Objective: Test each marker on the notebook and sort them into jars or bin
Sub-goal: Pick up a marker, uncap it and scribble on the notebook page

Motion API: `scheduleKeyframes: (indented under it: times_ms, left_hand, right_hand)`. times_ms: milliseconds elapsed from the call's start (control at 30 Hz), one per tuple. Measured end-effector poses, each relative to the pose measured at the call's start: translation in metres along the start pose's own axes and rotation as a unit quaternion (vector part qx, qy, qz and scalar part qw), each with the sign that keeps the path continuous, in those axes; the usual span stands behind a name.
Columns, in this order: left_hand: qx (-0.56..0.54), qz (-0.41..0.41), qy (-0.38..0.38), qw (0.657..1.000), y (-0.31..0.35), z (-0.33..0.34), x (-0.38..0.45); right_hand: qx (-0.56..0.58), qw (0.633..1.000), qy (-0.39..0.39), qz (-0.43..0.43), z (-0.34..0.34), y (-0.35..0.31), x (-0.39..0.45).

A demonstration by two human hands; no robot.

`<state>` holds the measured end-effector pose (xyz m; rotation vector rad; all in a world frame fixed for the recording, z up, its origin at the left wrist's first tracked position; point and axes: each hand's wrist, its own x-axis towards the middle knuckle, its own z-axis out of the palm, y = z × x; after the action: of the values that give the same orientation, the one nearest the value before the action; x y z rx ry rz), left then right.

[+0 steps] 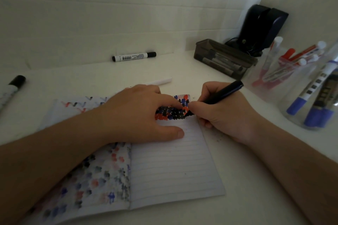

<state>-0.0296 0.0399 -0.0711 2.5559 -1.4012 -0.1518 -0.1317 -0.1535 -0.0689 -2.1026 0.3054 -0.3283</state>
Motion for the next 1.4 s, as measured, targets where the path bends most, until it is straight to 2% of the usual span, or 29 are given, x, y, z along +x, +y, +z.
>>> scheduleKeyframes:
  times_ms: [133, 300, 567, 800, 1400]
  left_hand:
    - [0.000, 0.000, -0.001, 1.000, -0.0003, -0.0006, 0.0001]
    - [0.001, -0.005, -0.002, 1.000, -0.0004, -0.0004, -0.0005]
    - [0.003, -0.001, 0.003, 1.000, -0.0005, 0.0001, 0.0000]
    - [0.004, -0.002, -0.003, 1.000, -0.0011, 0.0001, -0.0005]
    - [0.004, -0.004, -0.001, 1.000, -0.0002, 0.0000, -0.0010]
  right_hand:
    - [-0.002, 1.000, 0.015, 0.005, 0.0007, 0.0004, 0.0012]
    - [0.050, 0.999, 0.008, 0.015, -0.0014, 0.0019, 0.0011]
    - [0.000, 1.000, 0.002, 0.005, 0.0020, -0.0032, -0.0005]
    - [0.037, 0.999, 0.010, 0.013, 0.0011, -0.0010, 0.0007]
    - [0.036, 0.999, 0.001, 0.013, 0.0004, 0.0010, 0.0017]
